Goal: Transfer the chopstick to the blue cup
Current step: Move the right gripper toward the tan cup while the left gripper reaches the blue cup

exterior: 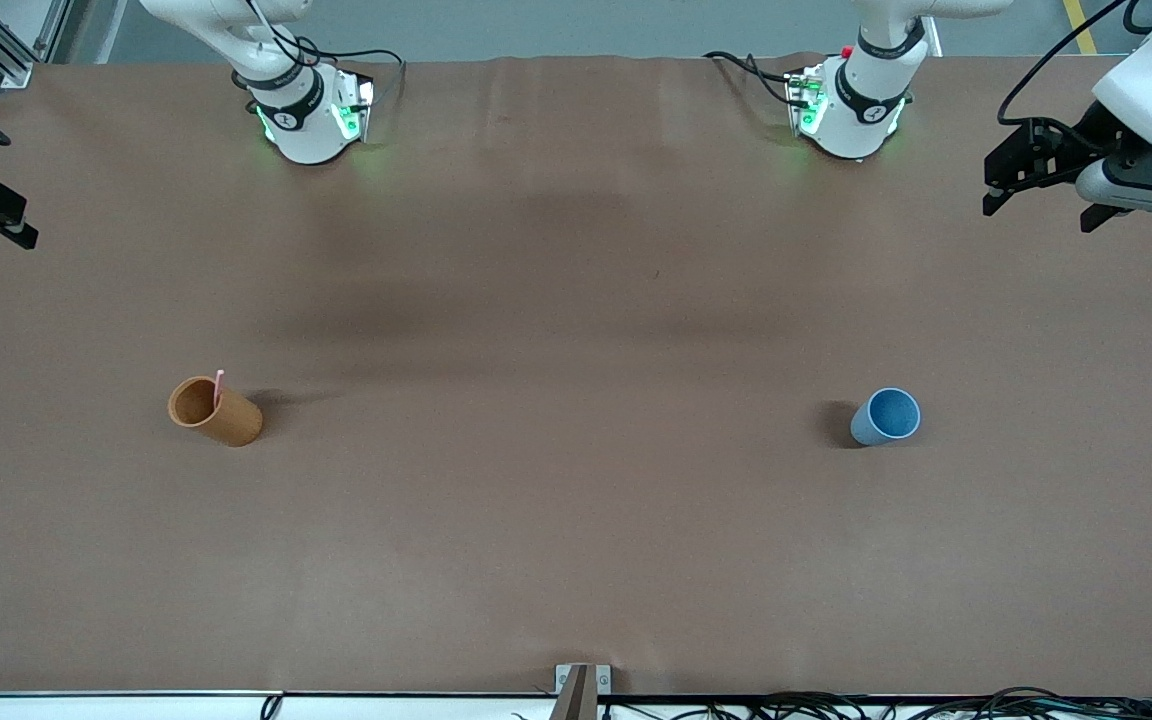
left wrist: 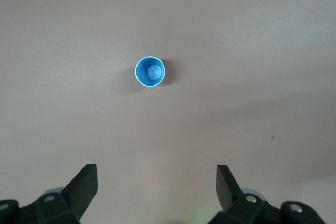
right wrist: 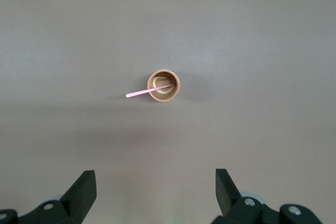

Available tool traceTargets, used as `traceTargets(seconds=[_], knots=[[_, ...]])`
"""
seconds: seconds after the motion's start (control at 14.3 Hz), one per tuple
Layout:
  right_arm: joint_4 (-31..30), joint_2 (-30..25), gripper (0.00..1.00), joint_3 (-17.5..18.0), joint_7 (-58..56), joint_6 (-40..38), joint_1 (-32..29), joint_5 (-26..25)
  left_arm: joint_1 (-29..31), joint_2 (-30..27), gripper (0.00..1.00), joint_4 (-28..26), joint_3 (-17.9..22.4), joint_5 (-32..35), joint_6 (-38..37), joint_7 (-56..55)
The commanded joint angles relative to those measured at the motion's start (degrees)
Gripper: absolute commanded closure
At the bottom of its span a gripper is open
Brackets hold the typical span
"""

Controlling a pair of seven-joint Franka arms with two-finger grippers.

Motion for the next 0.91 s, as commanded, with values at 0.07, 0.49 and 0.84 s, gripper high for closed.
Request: traceTargets(seconds=[0.07, 0.49, 0.84], knots=[[0.8, 0.3, 0.00, 0.6, -0.5, -0.1, -0.9, 0.2, 0.1, 0.6, 0.00, 1.5, -0.2, 0.1, -0.7, -0.3], [0.8, 0.4, 0.00, 0.5, -0.5, 0.2, -0.9, 0.2, 0.6, 2.0, 0.00, 0.8, 0.0, 0.1, -0.7, -0.2], [0.2, 4.7, 0.01, 0.6, -0.6, 6.5, -0.2, 0.2, 0.9, 9.5, 0.00, -6.9, 5.0, -2.2, 9.1, 2.5]])
